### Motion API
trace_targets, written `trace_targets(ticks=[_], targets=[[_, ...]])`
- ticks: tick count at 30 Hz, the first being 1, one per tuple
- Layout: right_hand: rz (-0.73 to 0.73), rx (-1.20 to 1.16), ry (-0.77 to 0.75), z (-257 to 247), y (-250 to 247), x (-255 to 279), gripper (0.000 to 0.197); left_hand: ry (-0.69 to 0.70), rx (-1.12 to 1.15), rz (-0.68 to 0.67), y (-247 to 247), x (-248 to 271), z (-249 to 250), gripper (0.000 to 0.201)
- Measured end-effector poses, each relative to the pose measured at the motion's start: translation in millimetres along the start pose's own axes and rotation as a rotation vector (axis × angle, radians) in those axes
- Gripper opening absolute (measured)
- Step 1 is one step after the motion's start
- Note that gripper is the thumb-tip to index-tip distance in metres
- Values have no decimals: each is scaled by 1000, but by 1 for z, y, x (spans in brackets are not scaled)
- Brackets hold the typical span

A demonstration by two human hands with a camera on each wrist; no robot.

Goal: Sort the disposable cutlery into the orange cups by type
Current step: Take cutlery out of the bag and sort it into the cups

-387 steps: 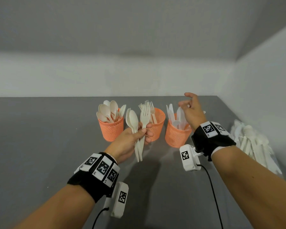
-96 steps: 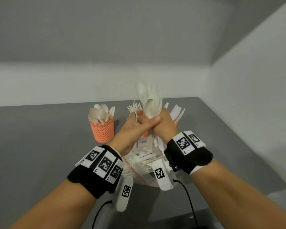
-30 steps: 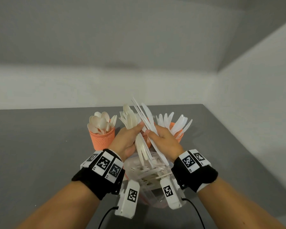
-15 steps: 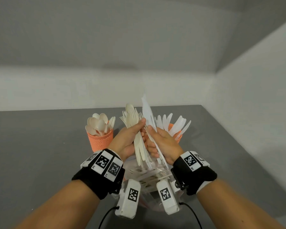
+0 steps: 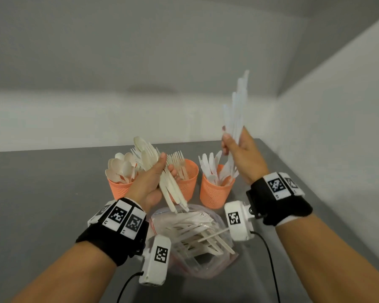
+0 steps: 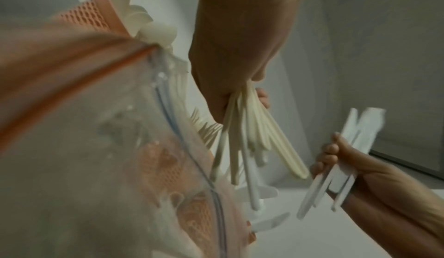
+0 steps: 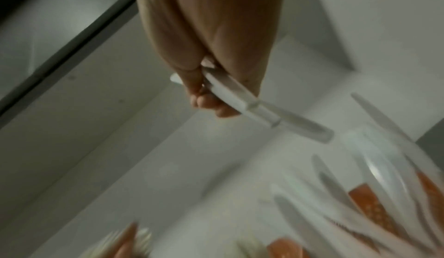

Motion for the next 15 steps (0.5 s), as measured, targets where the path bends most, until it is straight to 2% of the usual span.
trace_targets(ticks=[3, 5, 7, 9, 12, 13, 15], targets=[[160, 37, -75, 0, -20, -15, 12, -15, -19, -56, -5, 4, -9, 28], [212, 48, -35, 17, -18, -18, 15, -30, -54, -105, -8, 8, -17, 30], [231, 12, 30, 41, -11, -16, 17, -32, -86, -137, -12, 10, -24, 20], [198, -1, 119, 66, 1, -13, 16, -48, -103, -170, -16, 11, -28, 7], [131, -19, 213, 98, 14, -9, 12, -98, -85, -261, -12, 17, -26, 10], [106, 20, 244, 105, 16, -8, 8, -107, -75, -277, -10, 19, -24, 12], [47, 155, 275, 109, 19, -6, 15, -106, -55, -292, -6, 23, -20, 17]])
Point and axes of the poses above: each hand's wrist, its own x-axis away from the middle knuckle, its own y-axis out of the palm, z = x × y, the point moved 10 cm from there along -x, towards the middle knuckle, and after that the axes turned 1 degree about z, right-handed, at the moved point
